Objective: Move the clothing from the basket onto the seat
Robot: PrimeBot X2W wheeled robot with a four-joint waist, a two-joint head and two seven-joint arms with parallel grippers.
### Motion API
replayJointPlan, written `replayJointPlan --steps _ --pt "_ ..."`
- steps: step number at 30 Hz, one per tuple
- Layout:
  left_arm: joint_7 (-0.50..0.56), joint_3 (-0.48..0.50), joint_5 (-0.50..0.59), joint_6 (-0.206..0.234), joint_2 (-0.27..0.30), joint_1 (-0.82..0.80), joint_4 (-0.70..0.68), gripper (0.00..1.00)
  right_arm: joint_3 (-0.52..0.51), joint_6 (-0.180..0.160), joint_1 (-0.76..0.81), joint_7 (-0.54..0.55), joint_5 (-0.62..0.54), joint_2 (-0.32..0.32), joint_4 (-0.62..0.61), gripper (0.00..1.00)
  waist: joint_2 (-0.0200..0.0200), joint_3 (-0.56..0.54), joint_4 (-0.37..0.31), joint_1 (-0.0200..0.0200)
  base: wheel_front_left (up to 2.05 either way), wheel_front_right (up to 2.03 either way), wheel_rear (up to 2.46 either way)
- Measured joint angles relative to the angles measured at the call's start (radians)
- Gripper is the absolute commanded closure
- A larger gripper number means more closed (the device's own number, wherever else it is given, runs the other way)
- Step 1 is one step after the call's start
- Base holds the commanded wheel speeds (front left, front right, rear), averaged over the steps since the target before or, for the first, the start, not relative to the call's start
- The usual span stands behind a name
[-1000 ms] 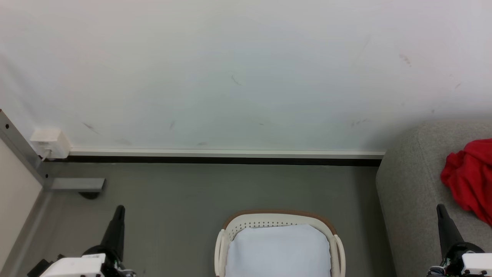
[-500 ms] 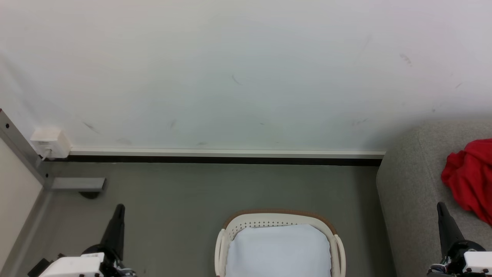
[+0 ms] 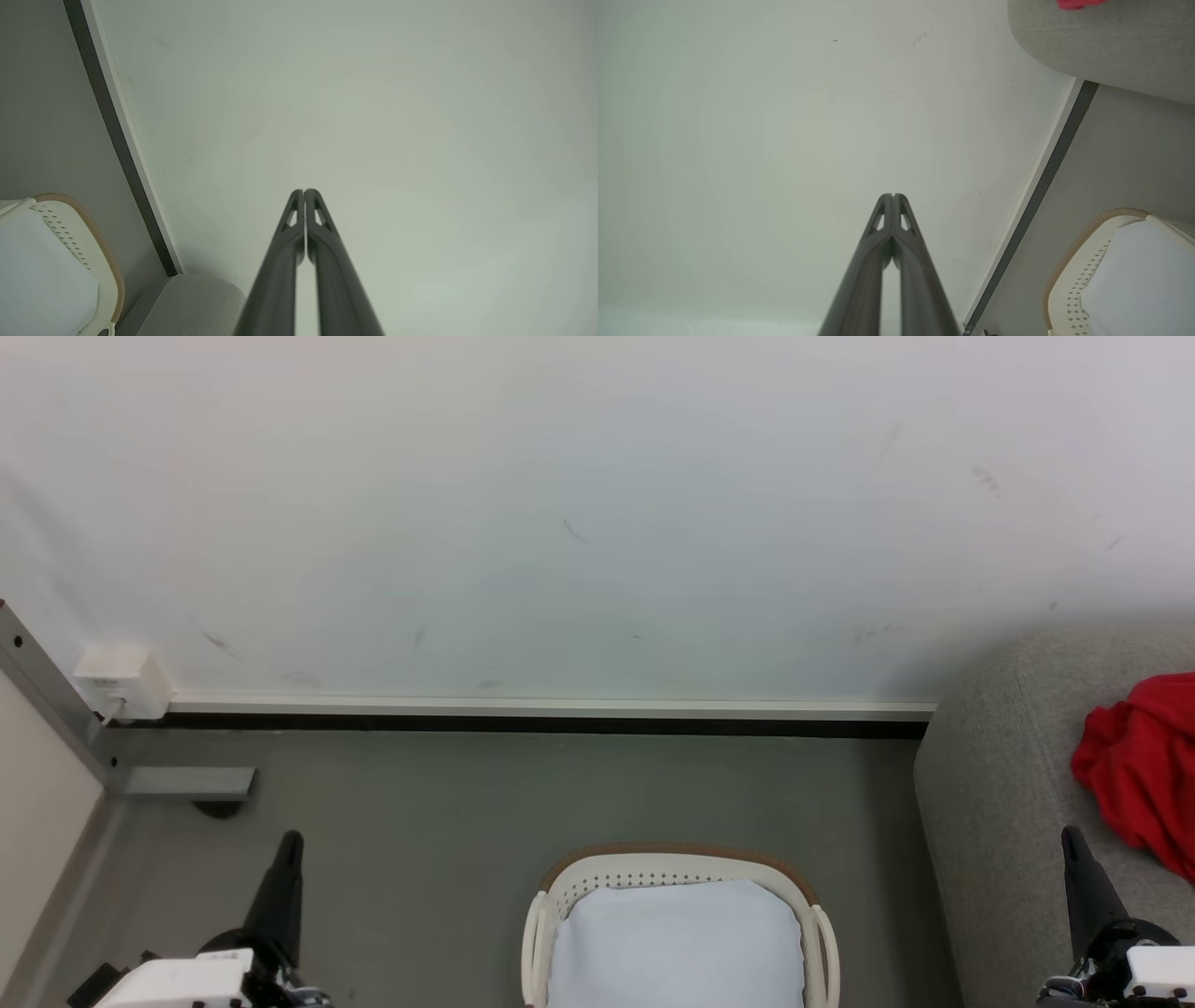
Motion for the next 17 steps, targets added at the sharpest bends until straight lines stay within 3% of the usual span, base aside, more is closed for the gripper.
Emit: replayJointPlan --steps 17 --pt "0.000 0.000 0.000 0.000 0.000 0.000 0.000 1.00 0.000 0.000 0.000 0.000 0.000 0.000 0.000 1.00 0.0000 0.000 0.000 0.0000 0.00 0.00 0.00"
